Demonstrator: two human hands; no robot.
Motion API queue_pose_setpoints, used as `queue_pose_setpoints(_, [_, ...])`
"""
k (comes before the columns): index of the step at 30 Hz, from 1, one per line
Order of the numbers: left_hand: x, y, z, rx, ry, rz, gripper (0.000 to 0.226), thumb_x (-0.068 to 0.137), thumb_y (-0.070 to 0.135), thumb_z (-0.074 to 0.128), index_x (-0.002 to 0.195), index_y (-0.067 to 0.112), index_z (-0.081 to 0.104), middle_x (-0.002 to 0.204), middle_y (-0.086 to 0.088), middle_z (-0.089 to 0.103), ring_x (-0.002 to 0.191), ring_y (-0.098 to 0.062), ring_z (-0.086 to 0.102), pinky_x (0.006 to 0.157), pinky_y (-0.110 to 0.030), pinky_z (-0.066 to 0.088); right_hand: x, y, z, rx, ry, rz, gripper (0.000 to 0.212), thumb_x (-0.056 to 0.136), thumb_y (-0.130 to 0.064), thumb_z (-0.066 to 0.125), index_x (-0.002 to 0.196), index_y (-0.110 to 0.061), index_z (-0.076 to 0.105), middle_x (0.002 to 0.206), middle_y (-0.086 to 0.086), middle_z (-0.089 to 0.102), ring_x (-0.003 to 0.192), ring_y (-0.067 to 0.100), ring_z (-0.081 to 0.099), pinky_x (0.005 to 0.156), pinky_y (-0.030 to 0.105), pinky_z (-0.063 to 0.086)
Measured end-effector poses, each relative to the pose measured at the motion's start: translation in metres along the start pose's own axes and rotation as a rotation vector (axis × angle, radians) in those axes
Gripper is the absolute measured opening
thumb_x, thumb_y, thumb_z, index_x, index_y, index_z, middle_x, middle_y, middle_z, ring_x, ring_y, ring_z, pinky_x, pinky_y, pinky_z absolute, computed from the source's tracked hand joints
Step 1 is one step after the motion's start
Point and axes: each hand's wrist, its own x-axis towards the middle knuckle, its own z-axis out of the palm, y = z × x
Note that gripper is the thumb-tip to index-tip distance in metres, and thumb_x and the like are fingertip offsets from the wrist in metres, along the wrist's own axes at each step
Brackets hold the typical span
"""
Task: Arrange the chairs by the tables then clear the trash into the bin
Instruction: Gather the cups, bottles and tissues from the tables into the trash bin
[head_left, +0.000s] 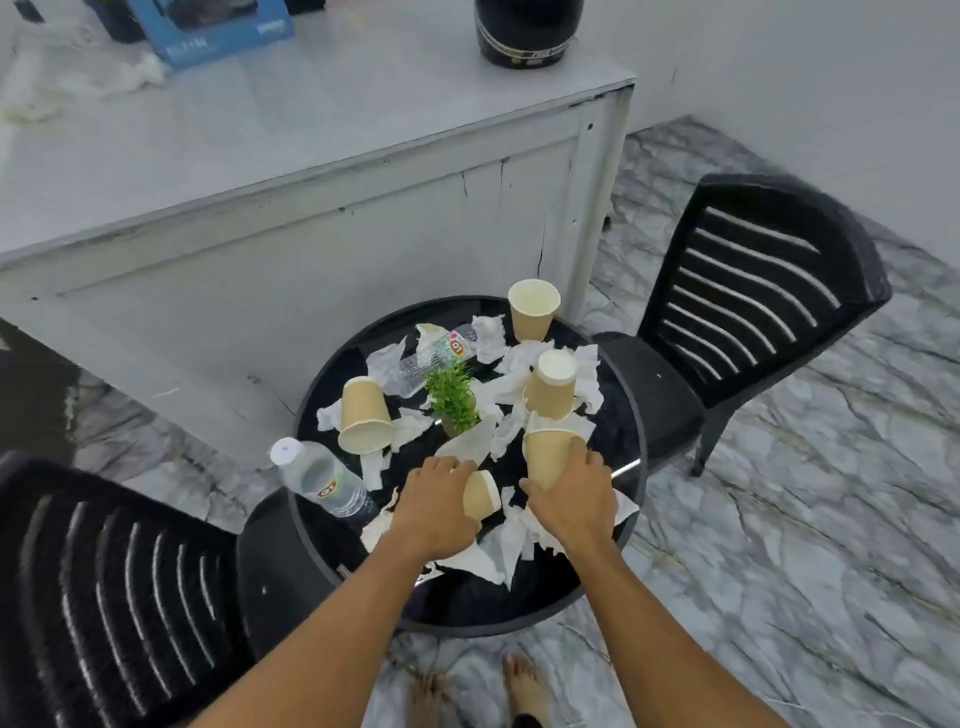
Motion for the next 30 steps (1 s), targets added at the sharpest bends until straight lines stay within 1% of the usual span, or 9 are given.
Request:
queue_pose_setpoints(3, [0.005, 0.000, 0.013, 0.063, -0.025, -0.046, 0.077, 0.078, 0.044, 0.068, 0.145, 0.028, 0.034, 0.141, 0.002, 0.046, 0.131, -0.024, 0.037, 0.111, -0.041, 0.028, 0.008, 0.004, 0.006, 0.007, -0.039, 0.004, 0.089, 0.068, -0.050, 0.078, 0.136, -0.017, 0.032, 0.122, 0.008, 0.053, 0.111, 0.029, 0.052, 0.084, 0.044, 0.053])
queue_pose_setpoints(7, [0.004, 0.001, 0.021, 0.040, 0.032, -0.065, 0.071, 0.079, 0.039, 0.067, 0.142, 0.026, 0.037, 0.135, 0.000, 0.052, 0.124, -0.025, 0.043, 0.107, -0.040, 0.032, 0.010, 0.010, 0.007, 0.055, -0.061, 0.017, 0.083, 0.070, -0.029, 0.077, 0.137, -0.017, 0.030, 0.118, 0.009, 0.053, 0.102, 0.031, 0.057, 0.079, 0.046, 0.055])
queue_pose_setpoints(10, [-0.009, 0.001, 0.021, -0.044, 0.119, -0.081, 0.072, 0.080, 0.045, 0.065, 0.142, 0.026, 0.036, 0.137, 0.003, 0.052, 0.123, -0.023, 0.043, 0.106, -0.037, 0.033, 0.001, 0.013, -0.001, 0.078, -0.015, -0.015, 0.079, 0.069, -0.031, 0.072, 0.136, -0.021, 0.032, 0.118, 0.004, 0.055, 0.100, 0.028, 0.058, 0.076, 0.046, 0.055])
queue_pose_setpoints(13, [-0.038, -0.003, 0.017, -0.191, 0.263, -0.136, 0.076, 0.080, 0.053, 0.063, 0.145, 0.027, 0.034, 0.140, 0.006, 0.050, 0.125, -0.019, 0.043, 0.107, -0.035, 0.035, -0.021, 0.010, -0.010, 0.090, 0.015, -0.088, 0.078, 0.070, -0.036, 0.072, 0.136, -0.025, 0.033, 0.122, 0.001, 0.054, 0.102, 0.027, 0.059, 0.079, 0.048, 0.055])
queue_pose_setpoints(16, [-0.076, -0.011, 0.013, -0.337, 0.398, -0.227, 0.079, 0.079, 0.057, 0.064, 0.146, 0.028, 0.034, 0.139, 0.006, 0.050, 0.125, -0.017, 0.044, 0.104, -0.035, 0.039, -0.048, -0.012, -0.013, 0.118, 0.017, -0.188, 0.084, 0.074, -0.038, 0.072, 0.144, -0.026, 0.028, 0.134, 0.002, 0.051, 0.116, 0.029, 0.055, 0.090, 0.050, 0.052])
queue_pose_setpoints(20, [-0.138, -0.032, 0.001, -0.511, 0.598, -0.365, 0.075, 0.076, 0.057, 0.068, 0.141, 0.034, 0.038, 0.130, 0.010, 0.053, 0.121, -0.014, 0.048, 0.097, -0.033, 0.044, -0.097, -0.056, -0.007, 0.207, 0.008, -0.330, 0.092, 0.075, -0.036, 0.076, 0.151, -0.027, 0.024, 0.147, -0.001, 0.044, 0.129, 0.026, 0.048, 0.102, 0.048, 0.045])
queue_pose_setpoints(23, [-0.197, -0.055, -0.001, -0.650, 0.769, -0.488, 0.078, 0.074, 0.055, 0.073, 0.142, 0.033, 0.040, 0.126, 0.009, 0.055, 0.116, -0.014, 0.050, 0.097, -0.036, 0.047, -0.149, -0.086, 0.005, 0.263, -0.061, -0.472, 0.093, 0.072, -0.037, 0.079, 0.149, -0.030, 0.027, 0.143, -0.002, 0.048, 0.125, 0.023, 0.051, 0.101, 0.046, 0.047])
queue_pose_setpoints(26, [-0.269, -0.077, 0.011, -0.795, 0.957, -0.618, 0.079, 0.069, 0.059, 0.075, 0.139, 0.040, 0.042, 0.126, 0.015, 0.053, 0.110, -0.007, 0.052, 0.093, -0.030, 0.047, -0.215, -0.113, 0.024, 0.314, -0.182, -0.593, 0.091, 0.067, -0.040, 0.079, 0.144, -0.037, 0.032, 0.136, -0.008, 0.053, 0.117, 0.017, 0.056, 0.095, 0.045, 0.052])
queue_pose_setpoints(30, [-0.379, -0.104, 0.044, -0.832, 1.126, -0.830, 0.076, 0.071, 0.056, 0.078, 0.137, 0.040, 0.044, 0.121, 0.015, 0.055, 0.108, -0.007, 0.052, 0.087, -0.028, 0.045, -0.317, -0.138, 0.065, 0.351, -0.355, -0.713, 0.089, 0.063, -0.036, 0.082, 0.140, -0.040, 0.036, 0.126, -0.013, 0.055, 0.111, 0.013, 0.057, 0.093, 0.041, 0.052])
